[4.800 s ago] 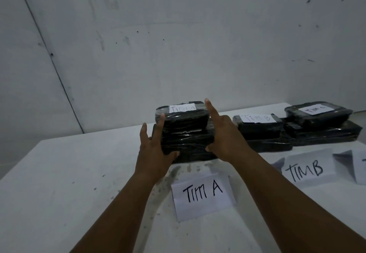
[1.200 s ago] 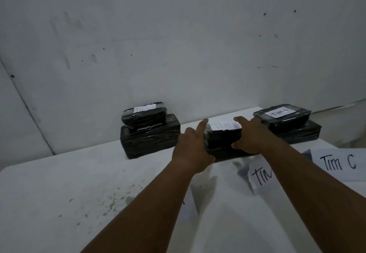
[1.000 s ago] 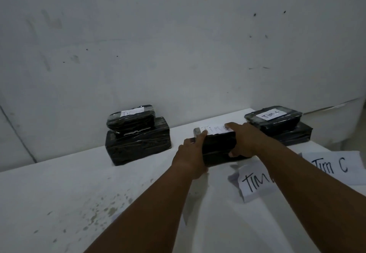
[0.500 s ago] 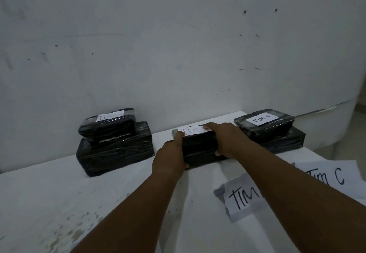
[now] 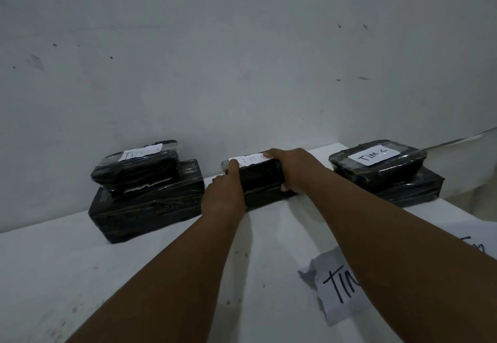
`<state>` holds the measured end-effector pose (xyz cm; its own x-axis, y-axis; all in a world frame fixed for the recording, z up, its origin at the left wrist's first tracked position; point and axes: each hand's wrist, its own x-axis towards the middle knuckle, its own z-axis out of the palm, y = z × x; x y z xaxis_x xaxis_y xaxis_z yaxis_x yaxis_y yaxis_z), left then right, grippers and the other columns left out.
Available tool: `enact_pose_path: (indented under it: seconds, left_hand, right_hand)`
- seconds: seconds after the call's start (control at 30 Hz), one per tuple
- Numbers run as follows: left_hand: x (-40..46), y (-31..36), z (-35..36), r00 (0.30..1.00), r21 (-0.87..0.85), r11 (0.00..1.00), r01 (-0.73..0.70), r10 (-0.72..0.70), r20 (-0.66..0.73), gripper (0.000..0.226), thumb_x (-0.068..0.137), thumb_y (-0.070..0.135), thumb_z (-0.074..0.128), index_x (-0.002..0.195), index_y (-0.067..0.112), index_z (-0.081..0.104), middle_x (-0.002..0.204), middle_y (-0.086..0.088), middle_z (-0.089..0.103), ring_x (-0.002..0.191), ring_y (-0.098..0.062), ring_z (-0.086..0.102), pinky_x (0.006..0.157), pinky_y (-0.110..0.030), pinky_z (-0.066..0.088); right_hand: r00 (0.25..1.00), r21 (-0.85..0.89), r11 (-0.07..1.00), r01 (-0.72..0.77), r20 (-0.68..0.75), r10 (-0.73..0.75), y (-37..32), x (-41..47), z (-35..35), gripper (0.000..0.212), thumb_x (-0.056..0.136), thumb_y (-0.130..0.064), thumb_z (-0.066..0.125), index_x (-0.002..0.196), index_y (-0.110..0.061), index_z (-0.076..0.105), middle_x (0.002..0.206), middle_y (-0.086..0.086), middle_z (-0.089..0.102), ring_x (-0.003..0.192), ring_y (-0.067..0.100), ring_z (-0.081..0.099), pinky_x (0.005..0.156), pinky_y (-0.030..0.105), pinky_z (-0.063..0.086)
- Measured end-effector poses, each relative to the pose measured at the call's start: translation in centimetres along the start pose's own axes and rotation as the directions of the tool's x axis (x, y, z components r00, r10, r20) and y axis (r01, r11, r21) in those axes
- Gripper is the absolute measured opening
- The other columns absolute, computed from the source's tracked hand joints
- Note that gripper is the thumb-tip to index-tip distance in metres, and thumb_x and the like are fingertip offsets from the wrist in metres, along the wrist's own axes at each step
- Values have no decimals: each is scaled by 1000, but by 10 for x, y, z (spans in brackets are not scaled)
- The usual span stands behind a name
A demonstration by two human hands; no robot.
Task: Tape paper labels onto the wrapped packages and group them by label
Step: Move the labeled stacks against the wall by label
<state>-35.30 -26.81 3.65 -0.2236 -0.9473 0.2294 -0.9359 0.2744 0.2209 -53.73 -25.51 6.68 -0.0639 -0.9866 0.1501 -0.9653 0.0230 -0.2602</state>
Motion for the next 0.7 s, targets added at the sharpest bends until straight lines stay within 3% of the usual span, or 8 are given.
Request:
enact_pose_path:
  seconds: [0.37,0.57,0.63,0.7]
  left_hand:
    - [9,-1,0,999,-10,1000,26,-25,28,86,84,12,73,150,25,19,114,-18,63,104,-37,63,79,-44,52]
    - [-6,4,-18,998,-35,999,41,-39,39,112,85,8,67,160,31,-13,114,-17,66,93,-32,64,77,-43,52]
    - [-18,9,-30,999,-54,997,47,-46,28,115,84,5,67,160,32,-15,115,-18,66,90,-31,62,76,-41,49]
    - [-33,15,-43,999,-96,994,51,-49,24,108,84,6,65,161,31,-7,120,-18,63,103,-35,63,82,-41,50]
  right_hand:
    - [999,-42,999,15,38,-13,-2,15,1,97,73,-11,84,154,-35,36,134,12,58,119,32,60,92,32,46]
    - [996,9,1000,12,83,-13,-5,-1,-16,115,77,-9,81,163,-33,9,139,18,55,124,36,56,97,36,47]
    - [999,39,999,8,44,-10,-5,-15,-27,111,80,-11,82,163,-28,11,141,19,54,129,36,52,99,35,43]
    - [1000,64,998,-8,14,7,-4,-32,-38,98,83,-15,81,161,-26,22,143,16,53,131,33,51,100,34,42]
